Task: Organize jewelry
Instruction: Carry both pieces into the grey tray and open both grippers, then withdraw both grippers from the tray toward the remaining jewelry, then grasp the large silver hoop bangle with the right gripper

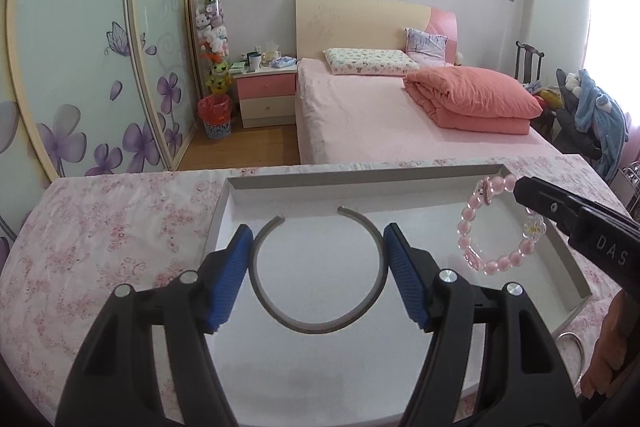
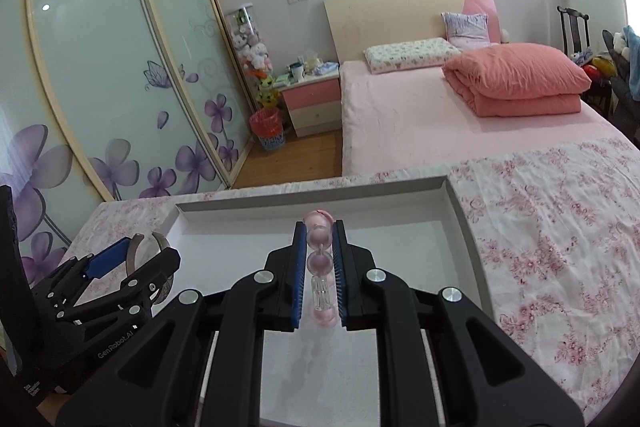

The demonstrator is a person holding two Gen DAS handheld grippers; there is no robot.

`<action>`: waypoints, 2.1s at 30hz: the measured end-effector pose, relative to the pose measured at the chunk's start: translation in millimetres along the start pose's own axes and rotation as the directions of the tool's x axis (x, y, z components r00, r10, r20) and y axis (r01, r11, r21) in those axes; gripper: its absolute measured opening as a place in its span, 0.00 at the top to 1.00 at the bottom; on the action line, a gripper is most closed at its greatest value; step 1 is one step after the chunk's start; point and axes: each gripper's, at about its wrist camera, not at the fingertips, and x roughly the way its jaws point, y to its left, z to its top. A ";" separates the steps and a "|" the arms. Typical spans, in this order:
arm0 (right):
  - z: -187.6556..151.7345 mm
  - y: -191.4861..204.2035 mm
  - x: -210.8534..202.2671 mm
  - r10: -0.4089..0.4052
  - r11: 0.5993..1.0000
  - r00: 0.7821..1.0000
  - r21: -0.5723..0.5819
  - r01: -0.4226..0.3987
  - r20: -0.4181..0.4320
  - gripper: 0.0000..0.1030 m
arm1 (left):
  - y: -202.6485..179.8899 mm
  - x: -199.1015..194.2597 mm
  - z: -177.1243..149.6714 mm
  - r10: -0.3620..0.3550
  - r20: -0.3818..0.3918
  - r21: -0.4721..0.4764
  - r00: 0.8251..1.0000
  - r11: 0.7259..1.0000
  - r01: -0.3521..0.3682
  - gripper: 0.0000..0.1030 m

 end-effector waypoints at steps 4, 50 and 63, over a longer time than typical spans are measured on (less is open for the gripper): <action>-1.0 -1.4 6.1 -0.013 1.000 1.000 -0.011 0.013 -0.012 0.86 | 0.3 5.5 1.0 0.001 -0.006 -0.001 1.000 1.000 -0.001 0.36; -104.0 -55.9 -75.3 -0.170 0.984 0.961 -0.096 0.152 -0.218 0.44 | 61.3 -113.7 -82.9 0.000 -0.035 -0.013 0.999 1.000 0.000 0.23; -106.4 -48.1 -71.1 -0.154 0.986 0.967 -0.102 0.135 -0.205 0.54 | 61.4 -112.0 -101.1 -0.007 -0.074 -0.007 0.997 1.000 0.007 0.22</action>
